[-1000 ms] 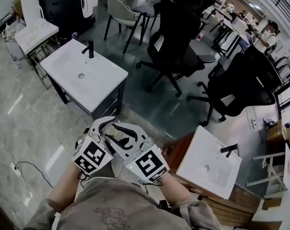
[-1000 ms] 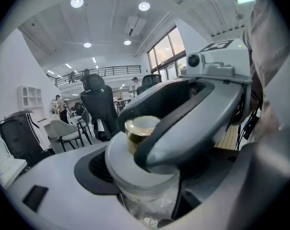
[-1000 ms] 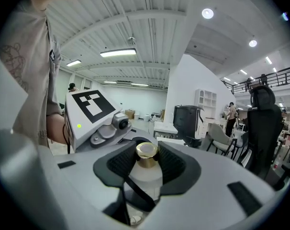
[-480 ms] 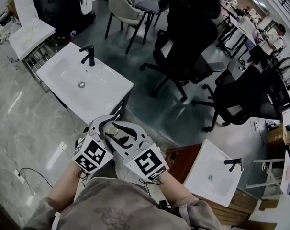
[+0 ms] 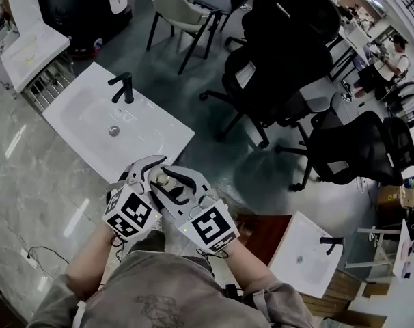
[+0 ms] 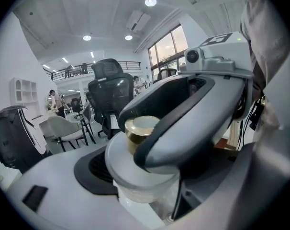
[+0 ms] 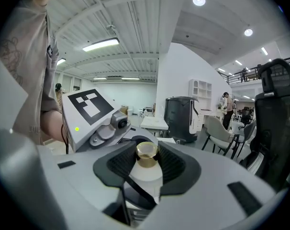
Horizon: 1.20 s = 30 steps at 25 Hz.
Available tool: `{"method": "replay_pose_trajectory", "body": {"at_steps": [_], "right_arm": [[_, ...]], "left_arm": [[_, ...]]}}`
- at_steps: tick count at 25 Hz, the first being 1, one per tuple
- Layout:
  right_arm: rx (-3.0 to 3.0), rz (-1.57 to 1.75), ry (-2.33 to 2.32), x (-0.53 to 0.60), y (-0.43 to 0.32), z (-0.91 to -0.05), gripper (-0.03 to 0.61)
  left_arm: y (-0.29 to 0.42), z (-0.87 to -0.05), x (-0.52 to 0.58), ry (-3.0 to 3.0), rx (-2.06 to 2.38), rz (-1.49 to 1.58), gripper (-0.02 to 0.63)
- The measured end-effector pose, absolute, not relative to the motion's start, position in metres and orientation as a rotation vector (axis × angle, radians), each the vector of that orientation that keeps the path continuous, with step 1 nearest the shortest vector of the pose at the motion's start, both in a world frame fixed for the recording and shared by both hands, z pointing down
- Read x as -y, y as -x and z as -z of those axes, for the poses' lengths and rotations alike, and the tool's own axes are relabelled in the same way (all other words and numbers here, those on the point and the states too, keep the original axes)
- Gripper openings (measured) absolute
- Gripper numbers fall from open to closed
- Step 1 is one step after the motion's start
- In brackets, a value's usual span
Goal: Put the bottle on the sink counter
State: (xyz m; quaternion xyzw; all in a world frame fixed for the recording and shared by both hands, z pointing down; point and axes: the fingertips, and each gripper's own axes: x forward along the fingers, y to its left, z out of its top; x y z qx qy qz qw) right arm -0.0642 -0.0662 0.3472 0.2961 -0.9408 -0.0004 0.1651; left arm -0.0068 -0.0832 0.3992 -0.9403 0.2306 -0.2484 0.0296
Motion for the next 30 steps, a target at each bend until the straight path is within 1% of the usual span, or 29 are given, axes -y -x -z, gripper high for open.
{"method": "replay_pose_trajectory", "body": {"at_steps": [12,30], "right_arm": [[2.67,-0.011,-0.868,0.148,0.065,-0.362,0.145],[2.71,-0.02,-0.709,0.25,0.054,-0.417,0.144]], "left_arm": [[0.008,-0.413,0.165,2.881,-0.704,0.761,0.33],[0.0,-0.466,0.274,2.865,-0.917,0.735,0.33]]}}
